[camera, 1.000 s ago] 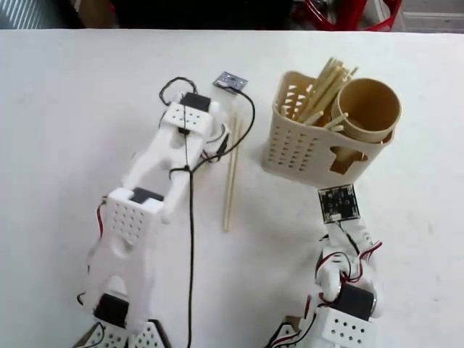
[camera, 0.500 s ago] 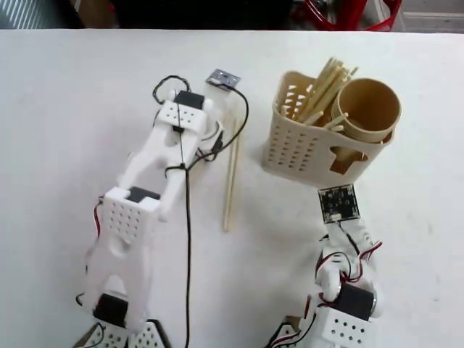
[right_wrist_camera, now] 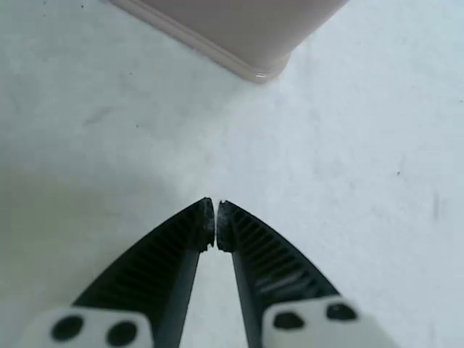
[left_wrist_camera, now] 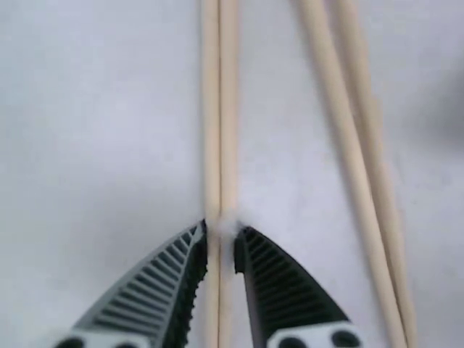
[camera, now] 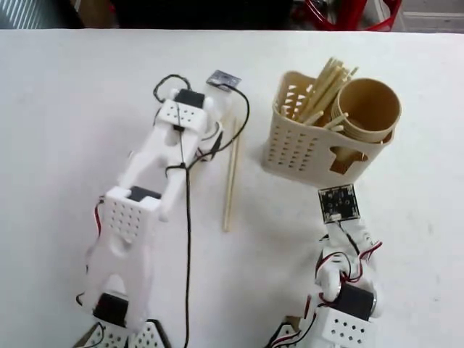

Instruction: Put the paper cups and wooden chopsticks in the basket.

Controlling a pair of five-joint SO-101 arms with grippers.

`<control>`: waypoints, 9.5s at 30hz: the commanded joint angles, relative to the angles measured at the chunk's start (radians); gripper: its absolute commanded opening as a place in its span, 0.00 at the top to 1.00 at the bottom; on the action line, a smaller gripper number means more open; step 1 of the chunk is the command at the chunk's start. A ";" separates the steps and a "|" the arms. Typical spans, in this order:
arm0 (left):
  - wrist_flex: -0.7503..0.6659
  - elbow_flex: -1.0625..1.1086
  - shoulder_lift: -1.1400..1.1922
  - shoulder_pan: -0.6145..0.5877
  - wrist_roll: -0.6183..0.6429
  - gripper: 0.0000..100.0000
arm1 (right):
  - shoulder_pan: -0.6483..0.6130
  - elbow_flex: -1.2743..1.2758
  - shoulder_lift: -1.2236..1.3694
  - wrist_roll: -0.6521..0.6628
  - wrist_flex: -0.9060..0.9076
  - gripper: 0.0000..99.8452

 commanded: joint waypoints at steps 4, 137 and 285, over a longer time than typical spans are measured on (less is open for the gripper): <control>0.236 -0.307 -0.239 0.001 0.000 0.98 | -0.002 0.003 -0.010 0.005 -0.016 0.97; -1.373 0.647 -0.829 0.453 -0.112 0.98 | 0.025 0.003 -0.019 0.003 -0.030 0.98; 0.290 -0.575 0.064 0.028 0.031 0.98 | 0.025 0.003 -0.021 0.005 -0.031 0.97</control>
